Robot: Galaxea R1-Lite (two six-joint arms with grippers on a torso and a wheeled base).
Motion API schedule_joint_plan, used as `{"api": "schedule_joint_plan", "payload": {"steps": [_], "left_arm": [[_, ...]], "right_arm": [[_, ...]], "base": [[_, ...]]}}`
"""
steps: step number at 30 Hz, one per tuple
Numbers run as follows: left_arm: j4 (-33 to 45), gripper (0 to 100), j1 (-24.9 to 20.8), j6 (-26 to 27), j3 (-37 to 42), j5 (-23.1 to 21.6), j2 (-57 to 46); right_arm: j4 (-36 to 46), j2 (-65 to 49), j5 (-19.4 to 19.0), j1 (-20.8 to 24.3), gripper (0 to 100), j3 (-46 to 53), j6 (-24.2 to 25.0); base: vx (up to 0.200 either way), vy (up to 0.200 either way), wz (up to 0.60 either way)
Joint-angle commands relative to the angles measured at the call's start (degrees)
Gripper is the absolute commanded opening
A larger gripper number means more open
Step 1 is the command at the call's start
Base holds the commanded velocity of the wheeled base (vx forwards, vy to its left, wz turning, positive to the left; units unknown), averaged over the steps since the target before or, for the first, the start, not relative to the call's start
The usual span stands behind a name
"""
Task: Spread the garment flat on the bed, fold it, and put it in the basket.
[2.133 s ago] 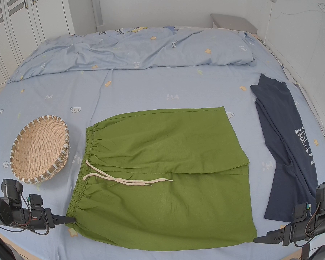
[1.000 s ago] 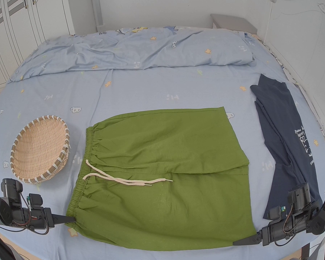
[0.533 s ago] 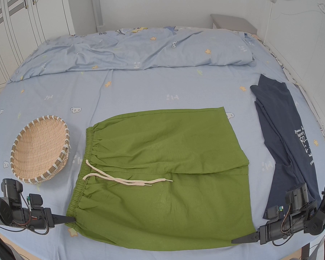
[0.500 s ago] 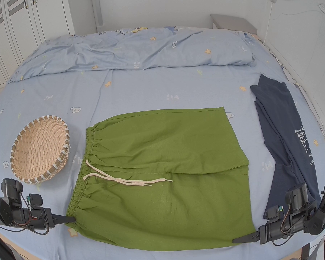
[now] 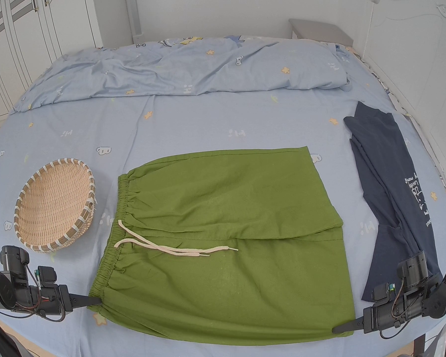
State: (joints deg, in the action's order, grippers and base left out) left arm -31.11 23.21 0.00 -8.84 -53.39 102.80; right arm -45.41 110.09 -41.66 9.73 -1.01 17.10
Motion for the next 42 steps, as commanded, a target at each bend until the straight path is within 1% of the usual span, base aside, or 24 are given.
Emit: {"api": "schedule_joint_plan", "payload": {"steps": [1,3,5,6,7,8,12,17,21,23,25,27,29,30,31,32,34,35,39,42], "left_arm": [[0.26,0,1.57,0.88,2.42,0.31,-1.11],[0.44,0,2.01,2.37,3.48,0.40,-1.90],[0.96,0,3.24,6.68,6.29,0.66,-2.34],[1.05,0,3.77,7.73,6.73,0.66,-2.34],[1.49,0,4.83,10.28,7.61,0.75,-2.17],[1.75,0,5.35,11.51,7.96,1.01,-2.08],[4.04,0,5.62,12.39,8.31,1.19,-2.61],[5.80,0,4.65,12.30,8.14,1.45,-4.81],[6.59,0,4.21,10.63,6.29,1.63,-6.65],[9.49,0,1.93,7.91,3.65,1.98,-8.50],[13.62,0,0.17,5.01,0.31,2.59,-10.96],[21.53,0,-2.29,0.44,-5.58,2.77,-14.82],[29.44,0,-4.84,-2.90,-11.46,2.68,-18.25],[30.93,0,-5.28,-3.34,-12.61,2.77,-18.78],[35.15,0,-6.25,-4.22,-15.95,2.68,-20.01],[37.35,0,-6.60,-4.22,-17.88,2.68,-20.27],[39.37,0,-6.69,-4.22,-19.90,2.68,-20.19],[40.78,0,-6.69,-4.31,-21.92,2.68,-20.10],[41.75,0,-6.69,-4.57,-25.26,2.68,-19.83],[43.85,0,-6.78,-5.10,-29.92,2.59,-17.55]], "right_arm": [[5.42,-7.09,-0.09,-1.20,0,1.01,-0.23],[7.97,-9.46,-0.09,-0.94,0,1.01,-0.23],[12.80,-13.85,-0.62,-0.50,0,1.01,-0.23],[13.59,-14.64,-0.80,-0.50,0,1.01,-0.23],[15.26,-16.23,-1.32,-0.41,0,1.01,-0.23],[16.14,-17.19,-1.59,-0.41,0,1.01,-0.23],[17.99,-18.34,-1.76,-0.41,0,1.01,-0.23],[17.11,-18.51,-1.94,-0.32,0,1.01,-0.32],[17.37,-21.06,-1.85,-0.32,0,-0.83,0.12],[18.52,-23.52,-1.85,0.12,0,-3.12,0.91],[20.89,-25.45,-1.76,0.91,0,-5.76,2.58],[26.51,-28.71,-1.59,1.70,0,-11.03,5.05],[33.46,-31.61,-1.50,1.79,0,-16.65,5.40],[35.04,-32.13,-1.50,1.79,0,-17.97,5.40],[40.05,-33.63,-1.41,1.79,0,-22.10,5.31],[42.95,-34.33,-1.50,1.70,0,-25.00,5.31],[45.85,-34.68,-1.59,1.43,0,-28.34,5.31],[48.05,-34.60,-1.67,1.26,0,-31.51,5.31],[49.63,-34.33,-1.67,1.08,0,-35.64,5.66],[49.89,-33.63,-1.76,0.99,0,-38.71,5.92]], "base": [[0.000,0.000,0.00],[0.000,0.000,0.00],[0.000,0.000,0.00],[0.000,0.000,0.00],[0.000,0.000,0.00],[0.000,0.000,0.00],[0.000,0.000,0.00],[0.000,0.000,0.00],[0.000,0.000,0.00],[0.000,0.000,0.00],[0.000,0.000,0.00],[0.000,0.000,0.00],[0.000,0.000,0.00],[0.000,0.000,0.00],[0.000,0.000,0.00],[0.000,0.000,0.00],[0.000,0.000,0.00],[0.000,0.000,0.00],[0.000,0.000,0.00],[0.000,0.000,0.00]]}}
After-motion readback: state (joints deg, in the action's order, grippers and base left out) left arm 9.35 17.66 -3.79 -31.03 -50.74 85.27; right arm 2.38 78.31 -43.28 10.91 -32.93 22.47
